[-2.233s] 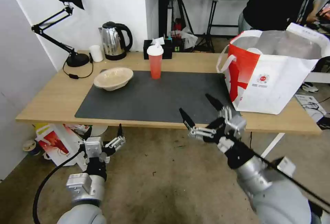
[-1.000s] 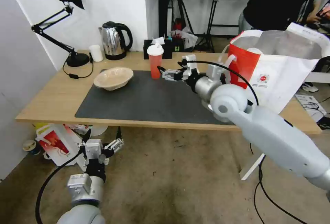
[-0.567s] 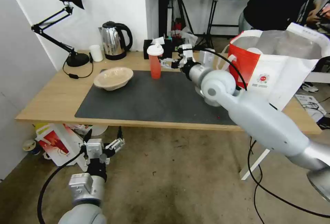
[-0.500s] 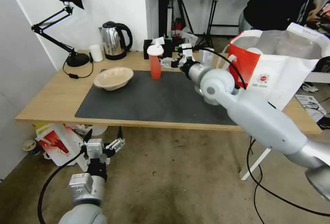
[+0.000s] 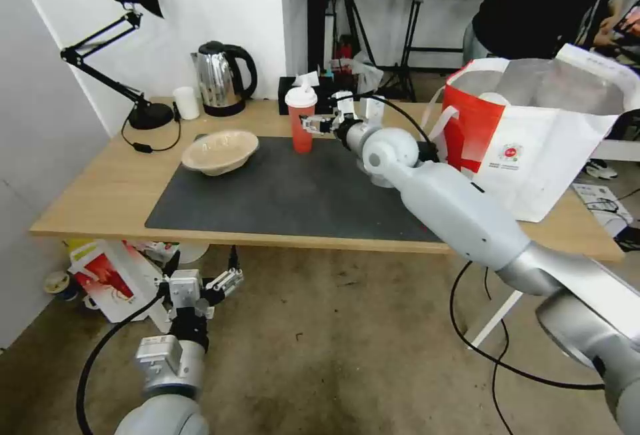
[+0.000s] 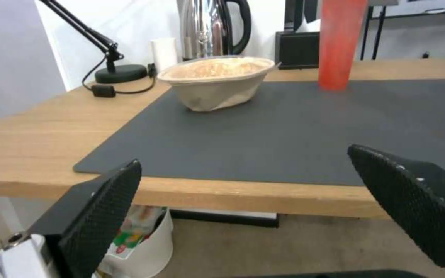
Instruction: Pick up the trash from the table and place it into the takeout bag.
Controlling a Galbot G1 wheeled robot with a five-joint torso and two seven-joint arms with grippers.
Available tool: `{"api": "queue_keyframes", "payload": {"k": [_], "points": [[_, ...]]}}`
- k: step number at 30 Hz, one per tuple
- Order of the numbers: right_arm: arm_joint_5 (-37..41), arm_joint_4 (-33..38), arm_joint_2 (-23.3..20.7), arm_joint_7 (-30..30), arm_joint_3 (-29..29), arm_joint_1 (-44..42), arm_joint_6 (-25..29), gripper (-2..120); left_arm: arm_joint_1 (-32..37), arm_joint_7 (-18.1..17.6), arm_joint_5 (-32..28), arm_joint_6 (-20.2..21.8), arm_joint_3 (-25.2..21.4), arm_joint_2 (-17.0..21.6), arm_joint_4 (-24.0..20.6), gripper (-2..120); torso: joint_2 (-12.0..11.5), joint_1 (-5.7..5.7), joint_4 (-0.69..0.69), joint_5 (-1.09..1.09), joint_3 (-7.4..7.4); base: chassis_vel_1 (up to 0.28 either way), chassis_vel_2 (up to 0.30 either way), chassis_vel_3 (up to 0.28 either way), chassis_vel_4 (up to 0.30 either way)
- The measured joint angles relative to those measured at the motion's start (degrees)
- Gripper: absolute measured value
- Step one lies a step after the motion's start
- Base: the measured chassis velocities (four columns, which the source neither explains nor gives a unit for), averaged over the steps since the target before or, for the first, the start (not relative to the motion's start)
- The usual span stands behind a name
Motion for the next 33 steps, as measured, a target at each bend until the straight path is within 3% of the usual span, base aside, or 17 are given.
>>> {"api": "queue_keyframes", "payload": {"k": [15,33], "points": [[-6.8,-13.8,8.5,-6.5,2.1,2.1,1.8,100,0.4,0.0,-0.2,-1.1,0.0,0.3,-0.3,100,0.0,0.0,0.01,0.01,0.0,0.0,0.0,0.0,0.0],[-11.2,-23.6,12.3,-11.9,4.1,4.4,3.4,100,0.3,0.1,-0.1,-1.3,0.3,0.1,-0.3,100,0.0,0.0,0.0,0.01,0.0,0.0,0.0,0.0,0.0]]}}
